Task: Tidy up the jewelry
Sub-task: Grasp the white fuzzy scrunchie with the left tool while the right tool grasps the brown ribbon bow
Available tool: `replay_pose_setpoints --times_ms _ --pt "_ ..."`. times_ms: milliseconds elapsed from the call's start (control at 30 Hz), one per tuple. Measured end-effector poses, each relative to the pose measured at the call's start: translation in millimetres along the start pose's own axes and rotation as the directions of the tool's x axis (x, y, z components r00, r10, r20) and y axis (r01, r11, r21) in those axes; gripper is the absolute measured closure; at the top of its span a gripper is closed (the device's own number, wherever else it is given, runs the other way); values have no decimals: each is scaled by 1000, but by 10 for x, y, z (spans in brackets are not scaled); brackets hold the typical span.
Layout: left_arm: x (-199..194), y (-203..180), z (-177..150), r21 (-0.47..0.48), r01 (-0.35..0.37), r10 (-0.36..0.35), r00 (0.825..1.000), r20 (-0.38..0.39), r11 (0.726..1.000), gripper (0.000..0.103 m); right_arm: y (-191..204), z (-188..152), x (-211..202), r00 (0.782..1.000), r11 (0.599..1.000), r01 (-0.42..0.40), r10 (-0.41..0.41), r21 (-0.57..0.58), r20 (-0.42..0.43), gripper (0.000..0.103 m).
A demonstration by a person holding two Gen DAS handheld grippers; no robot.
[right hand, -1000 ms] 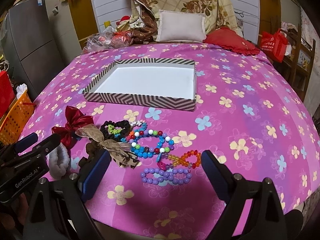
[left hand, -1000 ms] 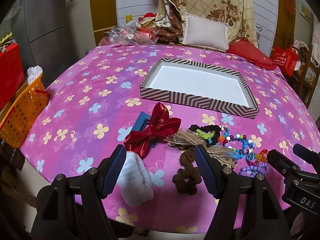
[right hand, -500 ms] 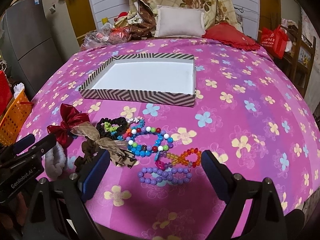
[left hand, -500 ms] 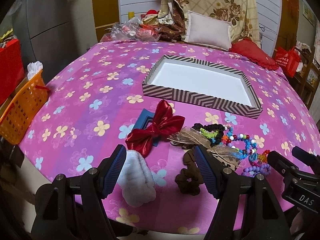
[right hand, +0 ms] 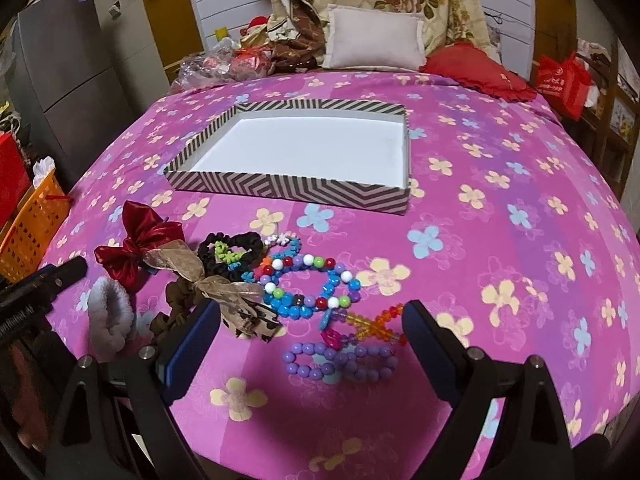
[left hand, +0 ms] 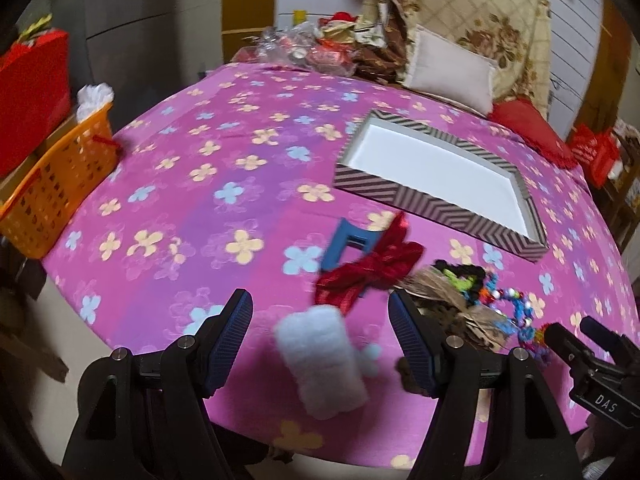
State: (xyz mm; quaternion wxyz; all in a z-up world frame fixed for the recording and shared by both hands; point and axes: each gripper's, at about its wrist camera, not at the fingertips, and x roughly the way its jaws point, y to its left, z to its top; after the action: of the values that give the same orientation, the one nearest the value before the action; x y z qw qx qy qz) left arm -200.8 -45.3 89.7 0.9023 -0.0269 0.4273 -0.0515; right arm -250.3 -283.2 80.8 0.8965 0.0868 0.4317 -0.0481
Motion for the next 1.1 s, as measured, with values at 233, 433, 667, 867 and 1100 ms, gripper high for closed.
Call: replay_pose_setpoints --times_ms 233,433,667,867,1100 --pt "89 314 76 -74 -10 8 999 -32 997 33 143 67 151 998 997 -61 59 -53 -22 8" --pt "124 383 39 -78 34 -38 997 -60 996 33 354 126 231 993 987 -117 115 -109 -28 9" --pt "119 226 -89 41 91 -87 991 -105 995 33 533 185 298 987 976 -160 155 -149 -45 9" --pt "204 147 -199 62 97 -89 988 -126 993 33 626 144 346 983 961 -180 169 -209 -67 18" --pt "372 190 -244 15 83 -80 985 -156 996 33 688 121 479 978 952 -200 180 -233 -101 28"
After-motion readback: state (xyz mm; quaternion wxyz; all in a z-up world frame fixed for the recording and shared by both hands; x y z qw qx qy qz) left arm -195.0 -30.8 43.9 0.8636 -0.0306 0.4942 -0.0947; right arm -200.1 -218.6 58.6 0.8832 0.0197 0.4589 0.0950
